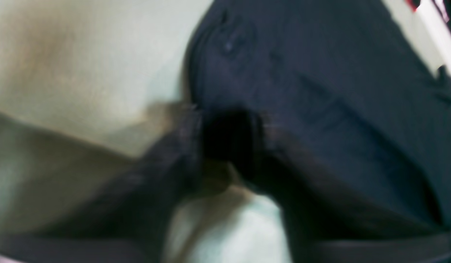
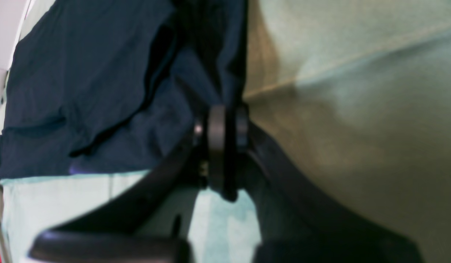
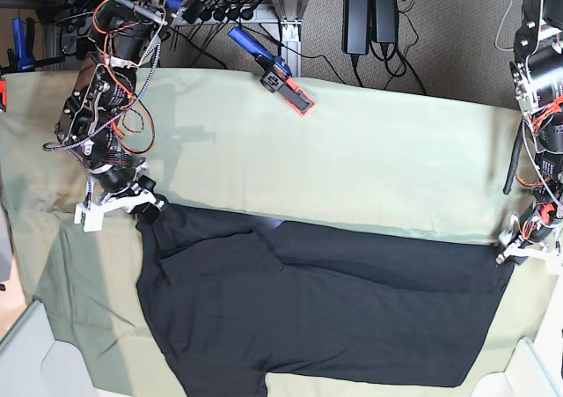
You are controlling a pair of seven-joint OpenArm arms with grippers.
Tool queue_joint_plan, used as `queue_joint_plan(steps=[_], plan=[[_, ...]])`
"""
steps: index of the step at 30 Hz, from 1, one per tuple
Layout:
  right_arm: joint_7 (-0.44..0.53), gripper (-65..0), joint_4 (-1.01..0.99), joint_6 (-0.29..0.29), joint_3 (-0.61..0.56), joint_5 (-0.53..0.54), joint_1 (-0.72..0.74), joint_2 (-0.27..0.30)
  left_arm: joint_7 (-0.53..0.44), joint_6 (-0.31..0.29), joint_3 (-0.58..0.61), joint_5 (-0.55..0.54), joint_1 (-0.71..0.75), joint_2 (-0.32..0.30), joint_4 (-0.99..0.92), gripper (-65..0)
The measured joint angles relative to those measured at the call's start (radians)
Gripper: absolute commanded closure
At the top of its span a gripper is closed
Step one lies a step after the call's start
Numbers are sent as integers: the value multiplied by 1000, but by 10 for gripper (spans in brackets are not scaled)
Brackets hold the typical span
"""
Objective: Fold the T-shirt properly
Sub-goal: 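Pull both grippers apart to stretch the shirt flat lengthwise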
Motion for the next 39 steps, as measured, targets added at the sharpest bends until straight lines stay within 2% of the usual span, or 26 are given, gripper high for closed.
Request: queue_joint_plan(steps=[1,5,9,11,14,19,22,28,32,39], plan=[[0,0,0,0,0,6,0,0,-3,0,0,21,1,2,0,0],[0,0,0,0,-32,5,0,5,-4,-3,2,49,1,2,1,0],[-11,0,0,0,-101,28,1,27,51,-121,16,-2,7,-6,1,0],[-60,0,0,1,-132,82,3,47,84,-151,17,-28,9,-12,1,0],[-134,0,1,1,-159,148,3,94,164,-230,18,-85,10,-44,0,0],[-186,0,1,2,-159,187,0,178,263,-231,18,-274,41,-106,1,0],[-216,0,1,5,-159,221,0,225,299,-234,19,-336,68,-123,1,0],[-297,0,1,6,-162,298,0,279,406,-235,19,-481,106,-151,1,0],[-310,0,1,6,-163,308,-11,302,484,-235,21,-546,112,-174,1,0],[-350,0,2,10,-166,380,-95,355,554,-238,21,-617,162,-233,12,0]])
